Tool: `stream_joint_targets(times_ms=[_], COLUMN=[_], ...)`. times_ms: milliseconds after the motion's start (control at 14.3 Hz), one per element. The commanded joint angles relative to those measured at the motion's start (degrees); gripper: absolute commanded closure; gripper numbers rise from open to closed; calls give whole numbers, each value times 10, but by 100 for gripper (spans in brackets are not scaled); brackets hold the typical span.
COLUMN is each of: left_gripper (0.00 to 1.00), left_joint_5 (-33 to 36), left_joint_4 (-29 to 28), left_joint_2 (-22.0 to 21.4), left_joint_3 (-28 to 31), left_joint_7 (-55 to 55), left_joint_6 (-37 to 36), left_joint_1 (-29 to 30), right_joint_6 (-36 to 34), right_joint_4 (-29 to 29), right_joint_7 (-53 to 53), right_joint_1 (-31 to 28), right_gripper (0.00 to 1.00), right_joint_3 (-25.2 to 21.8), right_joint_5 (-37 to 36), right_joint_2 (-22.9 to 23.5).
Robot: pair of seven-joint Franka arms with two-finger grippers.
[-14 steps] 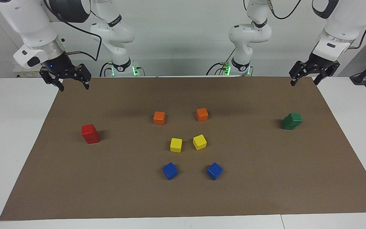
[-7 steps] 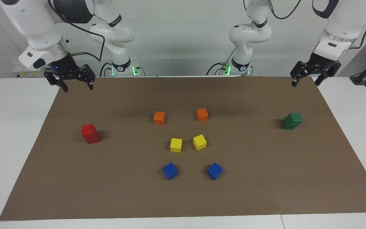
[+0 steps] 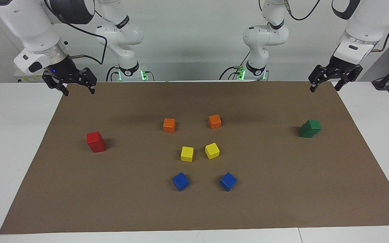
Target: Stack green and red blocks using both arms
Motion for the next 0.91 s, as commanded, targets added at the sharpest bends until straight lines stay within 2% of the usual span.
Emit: stream_joint_targets(times_ms=[0, 350, 840], left_gripper=[0, 0, 0], left_joint_5=[-6, -6, -6], left_joint_4=[-17, -17, -17], left_joint_2=[-13, -14, -14], left_joint_3=[6, 6, 6], left_joint_7=[-5, -4, -4], left_joint_6=[13, 15, 14], left_joint_1=[-5, -4, -5], right_joint_6=[-12, -10, -11], right_joint_4=[6, 6, 6], right_joint_7=[11, 10, 10], right_joint_1=[-4, -4, -5], right_gripper=[0, 0, 0], right_joint_3=[1, 0, -1], right_joint_5=[4, -26, -26], right_joint_2=[3, 3, 3])
